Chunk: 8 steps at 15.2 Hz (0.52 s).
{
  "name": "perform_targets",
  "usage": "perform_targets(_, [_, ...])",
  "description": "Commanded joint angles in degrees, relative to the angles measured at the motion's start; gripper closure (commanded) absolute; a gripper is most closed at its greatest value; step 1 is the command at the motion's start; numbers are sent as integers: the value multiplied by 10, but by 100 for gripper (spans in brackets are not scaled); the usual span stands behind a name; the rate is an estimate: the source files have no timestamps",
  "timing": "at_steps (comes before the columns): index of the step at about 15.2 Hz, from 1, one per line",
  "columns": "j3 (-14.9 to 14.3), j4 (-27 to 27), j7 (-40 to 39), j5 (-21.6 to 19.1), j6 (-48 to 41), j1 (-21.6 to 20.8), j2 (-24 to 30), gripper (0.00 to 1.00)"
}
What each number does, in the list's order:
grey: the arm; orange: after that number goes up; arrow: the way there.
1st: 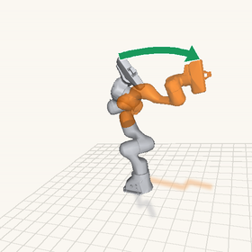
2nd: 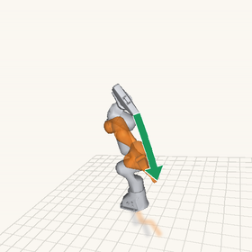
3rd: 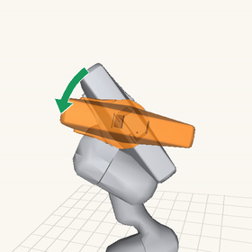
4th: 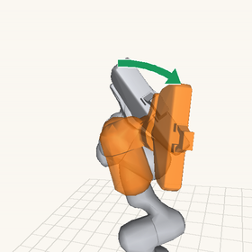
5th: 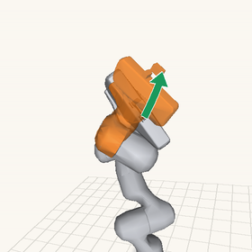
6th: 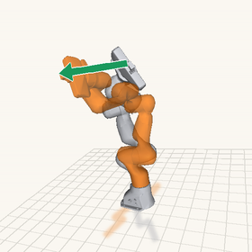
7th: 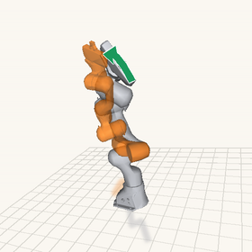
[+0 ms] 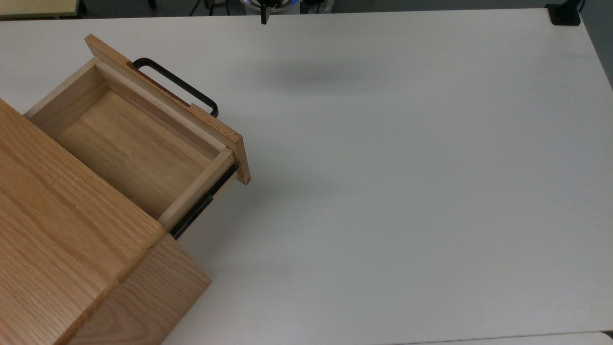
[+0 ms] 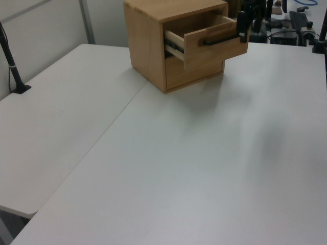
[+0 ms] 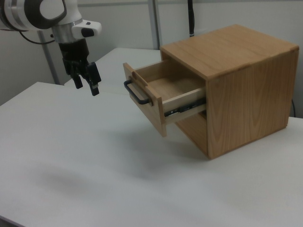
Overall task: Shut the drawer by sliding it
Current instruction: 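Move the gripper down toward the black handle of the open drawer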
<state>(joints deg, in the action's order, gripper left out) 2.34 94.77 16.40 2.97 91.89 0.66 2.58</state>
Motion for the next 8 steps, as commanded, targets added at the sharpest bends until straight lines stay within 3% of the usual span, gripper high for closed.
perform_targets(1, [-1, -13, 4, 8, -10, -1, -8, 0])
perform_targets(7, [-3, -12, 22, 1, -9, 0, -8, 3])
perform_targets(8, [-3, -12, 26, 0, -6, 0, -9, 27])
